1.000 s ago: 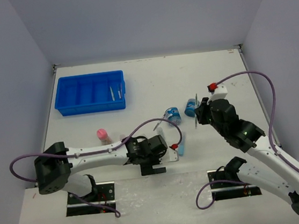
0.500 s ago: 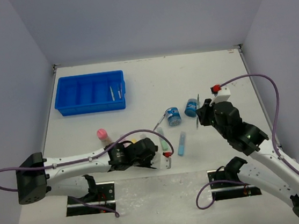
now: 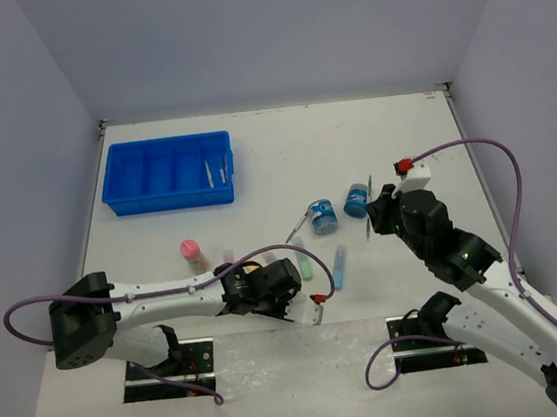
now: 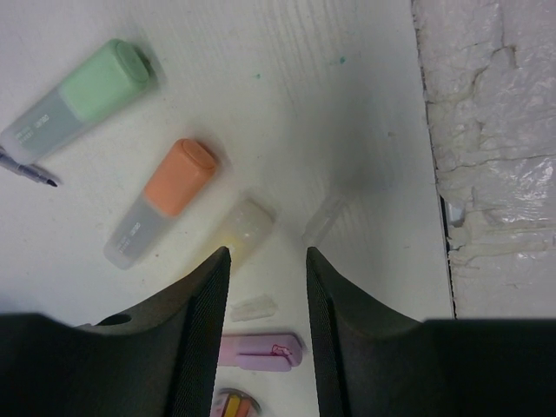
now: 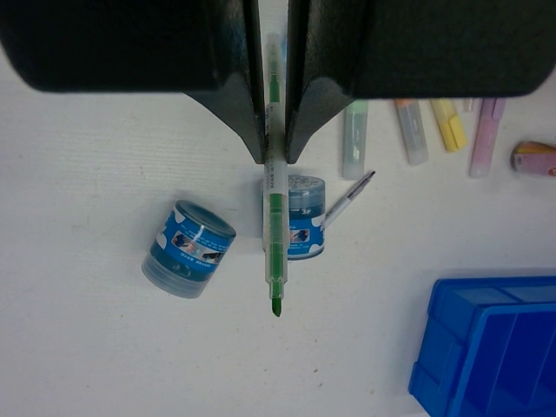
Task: Sort the stationery into containers
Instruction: Close the pen cap on the pen.
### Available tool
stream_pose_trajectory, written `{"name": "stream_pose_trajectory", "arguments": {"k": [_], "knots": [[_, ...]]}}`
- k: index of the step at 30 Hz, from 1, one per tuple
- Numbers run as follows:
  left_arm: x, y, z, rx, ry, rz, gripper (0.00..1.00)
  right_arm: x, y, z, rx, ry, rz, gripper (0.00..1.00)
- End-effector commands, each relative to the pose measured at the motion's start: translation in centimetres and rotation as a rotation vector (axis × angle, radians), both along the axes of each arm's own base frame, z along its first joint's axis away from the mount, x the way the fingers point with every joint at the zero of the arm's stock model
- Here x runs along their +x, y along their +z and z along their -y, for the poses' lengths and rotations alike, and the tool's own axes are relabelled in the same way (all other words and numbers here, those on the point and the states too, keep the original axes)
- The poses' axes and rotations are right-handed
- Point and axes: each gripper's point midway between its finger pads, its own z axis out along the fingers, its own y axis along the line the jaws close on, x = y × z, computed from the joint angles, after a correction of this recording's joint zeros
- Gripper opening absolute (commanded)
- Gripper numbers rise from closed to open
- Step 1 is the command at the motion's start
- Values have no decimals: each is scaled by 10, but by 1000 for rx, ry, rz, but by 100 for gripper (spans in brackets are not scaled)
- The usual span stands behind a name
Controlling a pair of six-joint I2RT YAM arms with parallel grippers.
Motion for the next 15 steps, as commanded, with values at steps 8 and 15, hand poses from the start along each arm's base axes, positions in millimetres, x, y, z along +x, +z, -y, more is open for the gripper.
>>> {"name": "stream_pose_trajectory", "arguments": {"k": [8,15], "knots": [[-10,-7,1,19,-84,-35,43,3,6,3,12,-21,34,0],[-17,-16,1,45,-100,-80,42,3,5,3,10,-19,32,0]]}}
